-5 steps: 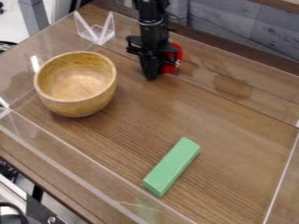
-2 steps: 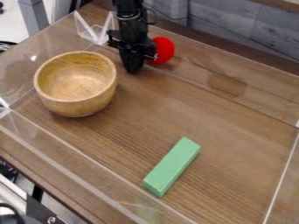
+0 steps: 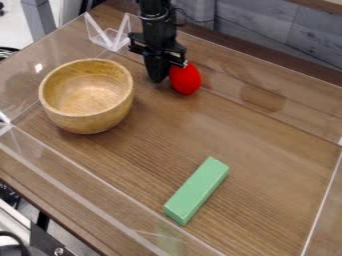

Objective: Move the red fruit to the right

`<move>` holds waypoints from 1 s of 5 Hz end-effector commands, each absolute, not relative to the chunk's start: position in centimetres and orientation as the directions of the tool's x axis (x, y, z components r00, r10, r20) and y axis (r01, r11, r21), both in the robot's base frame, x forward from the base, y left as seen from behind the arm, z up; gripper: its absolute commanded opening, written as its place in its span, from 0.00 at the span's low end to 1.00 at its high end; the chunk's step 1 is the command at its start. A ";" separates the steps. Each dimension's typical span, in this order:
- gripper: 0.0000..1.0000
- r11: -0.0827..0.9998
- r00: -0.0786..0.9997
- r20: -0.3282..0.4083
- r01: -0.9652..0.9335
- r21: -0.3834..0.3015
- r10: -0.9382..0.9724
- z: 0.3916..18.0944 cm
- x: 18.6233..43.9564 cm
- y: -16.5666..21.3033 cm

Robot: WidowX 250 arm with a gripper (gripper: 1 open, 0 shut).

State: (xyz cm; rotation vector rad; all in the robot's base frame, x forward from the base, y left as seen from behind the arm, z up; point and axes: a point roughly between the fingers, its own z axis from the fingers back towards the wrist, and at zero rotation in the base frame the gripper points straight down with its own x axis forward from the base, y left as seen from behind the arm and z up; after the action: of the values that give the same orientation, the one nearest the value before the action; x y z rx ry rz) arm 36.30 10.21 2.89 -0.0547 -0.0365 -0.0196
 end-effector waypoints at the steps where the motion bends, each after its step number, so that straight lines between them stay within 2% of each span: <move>1: 0.00 0.999 0.987 0.158 0.033 -0.022 -0.029 8.2 36.1 9.7; 3: 0.00 0.998 0.967 0.247 0.063 -0.010 -0.059 13.3 34.1 7.4; 4: 0.00 0.997 0.968 0.241 0.079 -0.011 -0.074 12.9 34.2 6.6; 5: 1.00 0.996 0.970 0.226 0.094 -0.010 -0.089 11.6 34.4 6.4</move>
State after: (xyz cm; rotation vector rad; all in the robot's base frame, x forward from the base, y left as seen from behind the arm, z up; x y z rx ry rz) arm 34.07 6.55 10.40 -0.0333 -0.1875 -0.0834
